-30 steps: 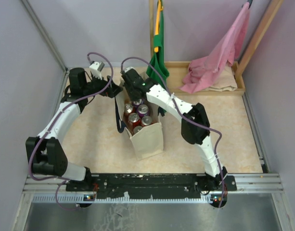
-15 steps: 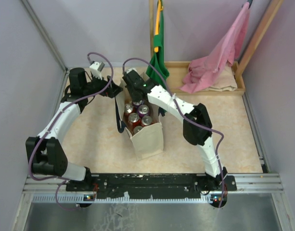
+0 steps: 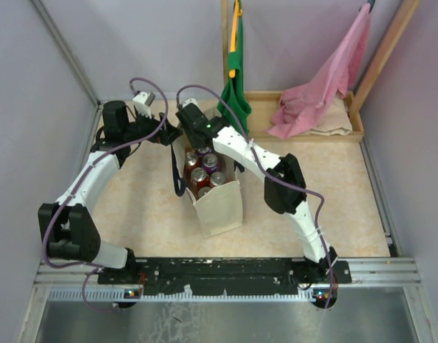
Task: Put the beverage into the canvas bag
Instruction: Place the drink in the canvas bag.
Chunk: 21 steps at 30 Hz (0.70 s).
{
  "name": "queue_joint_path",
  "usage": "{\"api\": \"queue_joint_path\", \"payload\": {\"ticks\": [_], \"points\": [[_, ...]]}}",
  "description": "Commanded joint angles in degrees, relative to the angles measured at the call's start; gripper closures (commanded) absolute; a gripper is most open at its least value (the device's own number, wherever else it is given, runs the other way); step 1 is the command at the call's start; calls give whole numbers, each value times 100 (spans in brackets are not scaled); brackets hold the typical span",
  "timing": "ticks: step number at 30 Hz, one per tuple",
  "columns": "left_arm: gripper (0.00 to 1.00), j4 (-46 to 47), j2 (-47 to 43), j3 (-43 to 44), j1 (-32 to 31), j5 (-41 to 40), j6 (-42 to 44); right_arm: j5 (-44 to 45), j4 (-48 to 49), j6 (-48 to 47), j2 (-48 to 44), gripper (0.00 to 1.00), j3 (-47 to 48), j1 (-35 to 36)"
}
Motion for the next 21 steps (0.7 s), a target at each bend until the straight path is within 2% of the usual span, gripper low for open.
{"api": "queue_joint_path", "payload": {"ticks": [1, 13, 21], "points": [[0, -89, 37, 207, -29, -16, 65, 106, -554, -30, 634, 86, -210, -119], [0, -43, 118, 316, -23, -57, 39, 98, -527, 71, 739, 86, -363, -243], [0, 62, 82, 345, -22, -142, -26, 40, -856, 173, 1057, 86, -197, -317]]}}
